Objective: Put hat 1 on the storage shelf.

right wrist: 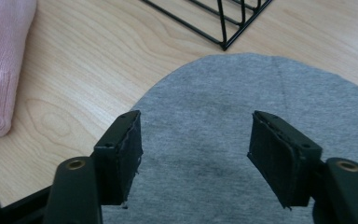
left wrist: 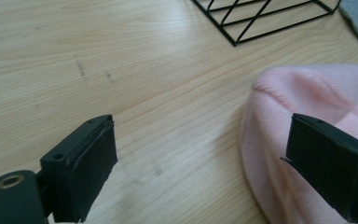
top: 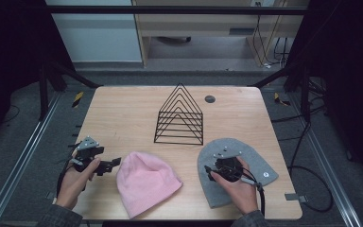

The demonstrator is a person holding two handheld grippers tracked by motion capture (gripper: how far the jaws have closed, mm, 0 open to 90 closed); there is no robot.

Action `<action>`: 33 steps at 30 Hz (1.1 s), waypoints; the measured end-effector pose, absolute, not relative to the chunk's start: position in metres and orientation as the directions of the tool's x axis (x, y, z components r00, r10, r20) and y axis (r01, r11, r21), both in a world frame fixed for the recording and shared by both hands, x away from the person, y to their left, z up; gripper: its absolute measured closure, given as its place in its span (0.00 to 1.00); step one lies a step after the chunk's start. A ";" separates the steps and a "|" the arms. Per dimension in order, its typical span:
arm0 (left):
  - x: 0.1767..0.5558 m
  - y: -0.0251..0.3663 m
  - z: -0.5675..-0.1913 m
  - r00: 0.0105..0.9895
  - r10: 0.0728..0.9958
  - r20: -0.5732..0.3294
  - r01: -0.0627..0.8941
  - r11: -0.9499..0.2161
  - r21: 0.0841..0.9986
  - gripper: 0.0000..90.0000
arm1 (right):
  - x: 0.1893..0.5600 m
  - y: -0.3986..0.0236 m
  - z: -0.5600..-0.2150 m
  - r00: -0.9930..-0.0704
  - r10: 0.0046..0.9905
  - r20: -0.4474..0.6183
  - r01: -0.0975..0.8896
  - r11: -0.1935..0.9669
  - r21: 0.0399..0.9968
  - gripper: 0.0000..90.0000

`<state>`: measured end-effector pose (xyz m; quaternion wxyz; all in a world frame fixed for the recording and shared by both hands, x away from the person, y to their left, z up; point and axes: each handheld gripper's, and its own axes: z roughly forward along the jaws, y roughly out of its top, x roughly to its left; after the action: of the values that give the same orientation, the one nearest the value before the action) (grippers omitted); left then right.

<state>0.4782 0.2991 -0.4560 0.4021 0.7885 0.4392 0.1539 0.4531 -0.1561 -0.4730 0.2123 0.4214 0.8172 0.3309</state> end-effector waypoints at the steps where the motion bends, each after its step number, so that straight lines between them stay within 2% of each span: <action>1: 0.478 0.296 -0.455 0.568 0.815 -0.114 0.570 -0.290 0.769 0.10 | 0.453 -0.157 -0.473 -0.554 0.830 -0.073 0.544 0.426 0.723 0.41; 5: 0.479 0.285 -0.453 0.578 0.805 -0.133 0.576 -0.288 0.765 0.15 | 0.454 -0.160 -0.472 -0.545 0.835 -0.079 0.537 0.420 0.732 0.44; 11: 0.492 0.257 -0.441 0.611 0.789 -0.065 0.559 -0.372 0.741 0.19 | 0.453 -0.164 -0.471 -0.519 0.853 -0.061 0.546 0.385 0.744 0.42; 12: 0.496 0.255 -0.440 0.604 0.794 -0.063 0.560 -0.367 0.743 0.23 | 0.453 -0.165 -0.470 -0.510 0.859 -0.051 0.551 0.372 0.747 0.40; 14: 0.503 0.255 -0.441 0.605 0.792 -0.087 0.572 -0.356 0.739 0.25 | 0.453 -0.166 -0.469 -0.504 0.863 -0.040 0.555 0.358 0.751 0.40; 15: 0.502 0.258 -0.444 0.606 0.789 -0.098 0.569 -0.344 0.747 0.34 | 0.452 -0.167 -0.468 -0.498 0.866 -0.034 0.552 0.347 0.758 0.40; 16: 0.500 0.260 -0.447 0.609 0.786 -0.110 0.574 -0.340 0.745 0.37 | 0.451 -0.167 -0.467 -0.496 0.868 -0.035 0.550 0.345 0.760 0.40; 22: 0.491 0.259 -0.445 0.631 0.769 -0.098 0.564 -0.368 0.739 0.42 | 0.451 -0.166 -0.466 -0.498 0.866 -0.041 0.547 0.351 0.760 0.42; 33: 0.496 0.246 -0.469 0.649 0.751 -0.124 0.634 -0.443 0.634 0.56 | 0.452 -0.162 -0.470 -0.511 0.859 -0.047 0.564 0.375 0.735 0.42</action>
<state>0.4964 0.2462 -0.4692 0.3328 0.8448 0.4096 0.0879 0.4523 -0.1621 -0.4703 0.2173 0.4444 0.8003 0.3388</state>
